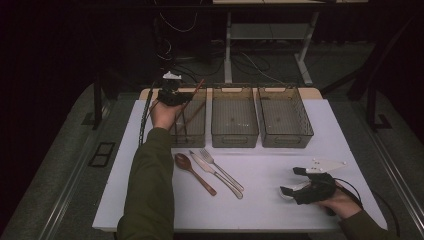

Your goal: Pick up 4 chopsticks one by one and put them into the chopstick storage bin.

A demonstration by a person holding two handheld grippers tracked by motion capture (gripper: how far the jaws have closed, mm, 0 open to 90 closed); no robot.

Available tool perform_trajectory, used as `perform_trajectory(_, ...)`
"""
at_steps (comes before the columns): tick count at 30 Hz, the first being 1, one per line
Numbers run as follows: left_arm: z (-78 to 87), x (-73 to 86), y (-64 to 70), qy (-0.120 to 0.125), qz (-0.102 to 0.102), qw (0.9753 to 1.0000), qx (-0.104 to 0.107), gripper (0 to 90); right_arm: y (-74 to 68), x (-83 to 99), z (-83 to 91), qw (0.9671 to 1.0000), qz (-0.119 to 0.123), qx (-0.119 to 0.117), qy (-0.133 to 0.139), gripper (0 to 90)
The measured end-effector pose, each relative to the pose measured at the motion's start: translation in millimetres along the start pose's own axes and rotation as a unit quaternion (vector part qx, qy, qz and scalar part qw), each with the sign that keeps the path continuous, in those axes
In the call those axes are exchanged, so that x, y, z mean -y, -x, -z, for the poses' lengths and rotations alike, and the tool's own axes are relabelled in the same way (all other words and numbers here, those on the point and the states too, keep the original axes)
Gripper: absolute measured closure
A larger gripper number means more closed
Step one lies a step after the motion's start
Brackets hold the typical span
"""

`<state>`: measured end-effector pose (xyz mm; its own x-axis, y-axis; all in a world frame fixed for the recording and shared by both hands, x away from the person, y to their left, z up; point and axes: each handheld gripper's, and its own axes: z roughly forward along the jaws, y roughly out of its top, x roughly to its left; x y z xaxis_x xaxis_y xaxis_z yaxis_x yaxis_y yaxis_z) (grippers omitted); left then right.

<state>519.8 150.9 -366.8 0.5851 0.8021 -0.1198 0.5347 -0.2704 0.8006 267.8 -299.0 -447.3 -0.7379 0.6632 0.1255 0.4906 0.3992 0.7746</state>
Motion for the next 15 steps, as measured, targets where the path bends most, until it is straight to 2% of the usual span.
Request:
perform_trajectory(2, -3.7, 4.1, -1.5, -0.015, 0.0, 0.9998, -0.011, 80.3, -0.2, 0.1, -0.1, 1.0, 0.0, 0.0, -0.001, 11.4)
perform_trajectory(4, -4.3, 6.8, -2.7, -0.02, 0.006, 0.9995, -0.025, 67.9, -0.3, 0.1, -0.1, 1.0, 0.0, 0.0, -0.001, 11.4)
perform_trajectory(6, -2.8, 7.7, -4.3, -0.017, 0.01, 0.9993, -0.03, 64.4, -0.4, 0.2, -0.2, 1.0, 0.0, 0.0, -0.001, 11.4)
perform_trajectory(9, 0.3, 6.9, -4.1, -0.018, 0.012, 0.9994, -0.028, 58.4, -0.3, 0.5, -1.0, 1.0, 0.0, 0.001, -0.002, 11.4)
perform_trajectory(15, 10.1, 3.2, 5.6, -0.009, -0.008, 0.9997, -0.019, 50.7, -1.2, 0.3, -1.7, 1.0, 0.0, 0.001, -0.004, 11.4)
